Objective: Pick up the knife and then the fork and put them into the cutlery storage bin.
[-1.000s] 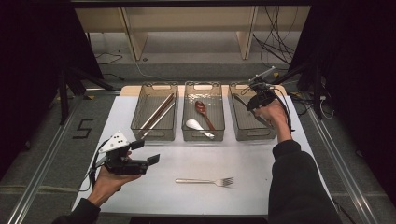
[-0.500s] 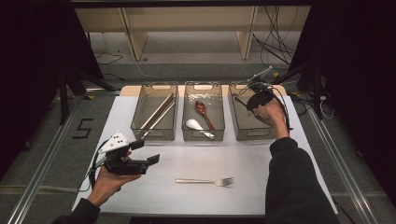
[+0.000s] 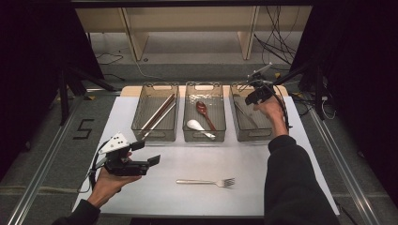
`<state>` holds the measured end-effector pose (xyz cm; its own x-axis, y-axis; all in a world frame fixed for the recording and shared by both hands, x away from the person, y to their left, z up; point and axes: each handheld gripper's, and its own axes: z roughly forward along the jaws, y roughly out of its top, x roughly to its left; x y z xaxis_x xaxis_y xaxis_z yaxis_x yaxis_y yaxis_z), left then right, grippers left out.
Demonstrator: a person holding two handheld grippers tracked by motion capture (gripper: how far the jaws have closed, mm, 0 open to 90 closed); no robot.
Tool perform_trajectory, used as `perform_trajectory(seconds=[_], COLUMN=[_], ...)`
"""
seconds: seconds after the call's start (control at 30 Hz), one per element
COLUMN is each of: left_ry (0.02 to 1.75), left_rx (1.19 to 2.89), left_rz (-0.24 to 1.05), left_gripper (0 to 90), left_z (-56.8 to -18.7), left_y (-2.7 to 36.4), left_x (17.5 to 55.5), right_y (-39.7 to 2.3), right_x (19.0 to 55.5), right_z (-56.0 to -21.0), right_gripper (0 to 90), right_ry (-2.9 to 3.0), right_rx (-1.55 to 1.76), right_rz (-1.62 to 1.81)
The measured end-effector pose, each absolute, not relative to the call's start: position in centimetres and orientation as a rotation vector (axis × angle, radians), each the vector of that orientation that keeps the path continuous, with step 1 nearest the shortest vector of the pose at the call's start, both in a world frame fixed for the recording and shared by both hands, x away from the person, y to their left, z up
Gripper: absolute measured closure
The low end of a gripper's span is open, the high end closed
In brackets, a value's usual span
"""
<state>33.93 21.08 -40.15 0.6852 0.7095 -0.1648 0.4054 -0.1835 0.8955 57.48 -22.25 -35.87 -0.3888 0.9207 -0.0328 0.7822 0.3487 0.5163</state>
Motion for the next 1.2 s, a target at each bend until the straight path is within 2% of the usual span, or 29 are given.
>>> perform_trajectory(seconds=[0.4, 0.67, 1.2], left_ry=[0.883, 0.885, 0.881], left_rx=[1.82, 1.828, 1.844], left_rz=[0.35, 0.345, 0.342], left_gripper=[15.1, 15.1, 14.9], left_z=[-40.2, -40.3, -40.3], left_y=[21.0, 20.8, 20.4], left_x=[33.9, 34.0, 33.9], right_y=[-23.0, -23.2, -20.3], right_x=[55.3, 52.7, 44.0], right_z=[-36.0, -35.1, -34.1], right_gripper=[48.7, 36.4, 30.2], right_ry=[2.39, 2.377, 2.489], right_rx=[1.498, 1.472, 1.179], right_rz=[0.592, 0.718, 0.995])
